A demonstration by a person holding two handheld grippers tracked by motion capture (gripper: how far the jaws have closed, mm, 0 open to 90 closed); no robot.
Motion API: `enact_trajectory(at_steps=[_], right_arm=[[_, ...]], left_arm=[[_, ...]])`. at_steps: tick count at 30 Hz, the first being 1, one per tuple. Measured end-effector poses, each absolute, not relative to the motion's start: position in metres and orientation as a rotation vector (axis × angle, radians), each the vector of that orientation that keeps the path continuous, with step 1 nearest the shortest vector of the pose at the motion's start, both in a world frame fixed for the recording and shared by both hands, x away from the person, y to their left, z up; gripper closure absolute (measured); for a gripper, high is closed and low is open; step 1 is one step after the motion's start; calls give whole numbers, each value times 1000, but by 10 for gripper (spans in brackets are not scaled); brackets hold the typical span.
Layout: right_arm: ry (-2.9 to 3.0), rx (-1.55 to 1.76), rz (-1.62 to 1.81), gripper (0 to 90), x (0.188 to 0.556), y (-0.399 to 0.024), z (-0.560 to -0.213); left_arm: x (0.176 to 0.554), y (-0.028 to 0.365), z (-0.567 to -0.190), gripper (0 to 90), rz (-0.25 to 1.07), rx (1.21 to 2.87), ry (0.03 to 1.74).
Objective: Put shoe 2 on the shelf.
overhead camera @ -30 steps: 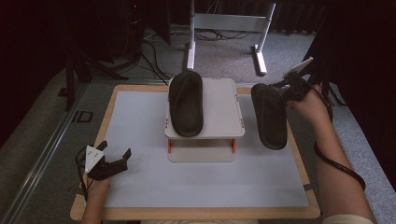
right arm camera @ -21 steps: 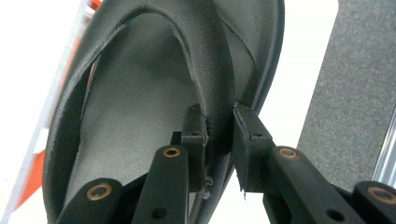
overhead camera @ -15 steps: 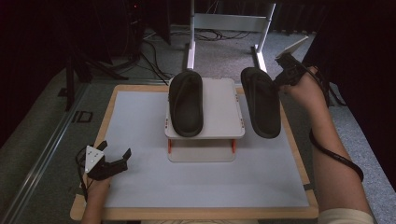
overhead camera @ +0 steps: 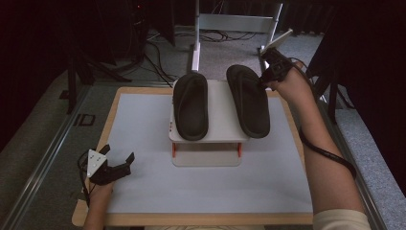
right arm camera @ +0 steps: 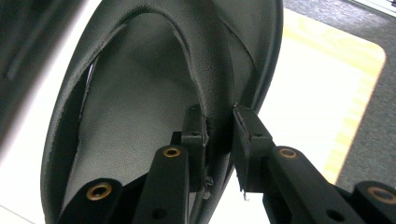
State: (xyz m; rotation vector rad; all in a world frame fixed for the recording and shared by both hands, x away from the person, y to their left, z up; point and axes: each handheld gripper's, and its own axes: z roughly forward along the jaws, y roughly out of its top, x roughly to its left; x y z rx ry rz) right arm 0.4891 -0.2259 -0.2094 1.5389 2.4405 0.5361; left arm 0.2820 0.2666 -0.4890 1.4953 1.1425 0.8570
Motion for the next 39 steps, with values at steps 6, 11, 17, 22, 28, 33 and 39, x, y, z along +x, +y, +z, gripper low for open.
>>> enact_trajectory(at_steps=[6, 11, 17, 22, 28, 33, 39], right_arm=[[2479, 1531, 513, 760, 496, -198, -213], [2504, 1515, 494, 760, 498, -179, -217], [2521, 1512, 473, 760, 498, -166, -222], [2523, 1527, 429, 760, 501, -162, -231], [2519, 1546, 423, 758, 503, -161, -236], [2551, 1531, 429, 722, 500, -159, -235], [2586, 1485, 450, 695, 495, -155, -232]], left_arm=[[282, 267, -489, 22, 855, 1495, 1141], [282, 267, -489, 22, 850, 1495, 1137], [282, 267, -489, 22, 851, 1497, 1135], [282, 267, -489, 22, 851, 1495, 1134], [282, 267, -489, 22, 849, 1500, 1135], [282, 267, -489, 22, 849, 1501, 1135], [282, 267, -489, 22, 847, 1500, 1134]])
